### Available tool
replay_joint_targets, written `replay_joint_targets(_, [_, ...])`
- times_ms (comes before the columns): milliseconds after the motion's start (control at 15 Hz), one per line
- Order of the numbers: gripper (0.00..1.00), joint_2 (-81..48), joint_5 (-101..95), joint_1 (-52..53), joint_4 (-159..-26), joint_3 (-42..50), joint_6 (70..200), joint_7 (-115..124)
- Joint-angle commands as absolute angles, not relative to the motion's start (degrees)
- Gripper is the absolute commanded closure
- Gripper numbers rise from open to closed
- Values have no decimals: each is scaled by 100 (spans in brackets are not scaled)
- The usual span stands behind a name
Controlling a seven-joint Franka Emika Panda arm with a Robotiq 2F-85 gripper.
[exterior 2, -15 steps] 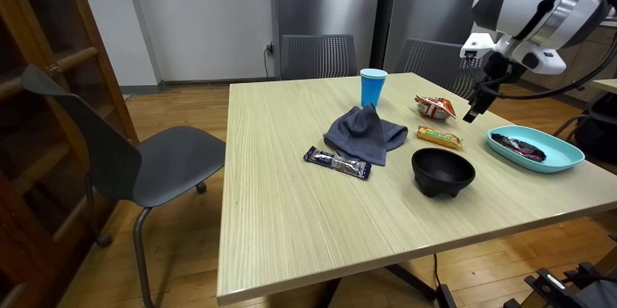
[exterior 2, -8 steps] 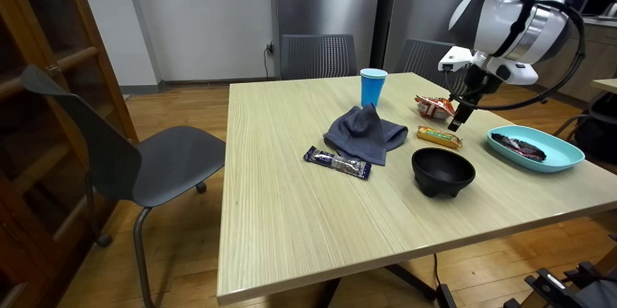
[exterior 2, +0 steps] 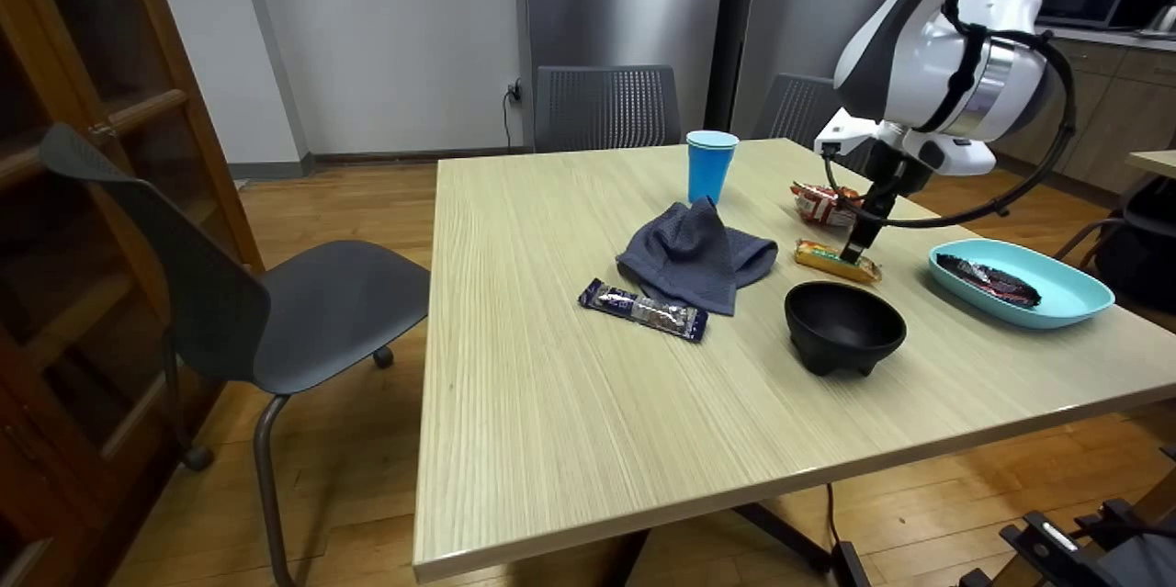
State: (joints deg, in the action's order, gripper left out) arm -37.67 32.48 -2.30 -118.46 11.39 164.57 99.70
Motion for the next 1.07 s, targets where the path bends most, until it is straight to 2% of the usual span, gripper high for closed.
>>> replay_joint_targets(0, [0,-3919,3133,-303,-11564,1052,16310,10237])
replay_joint_targets(1000, [0,-4152,3150,-354,-11328,996,16385,10247])
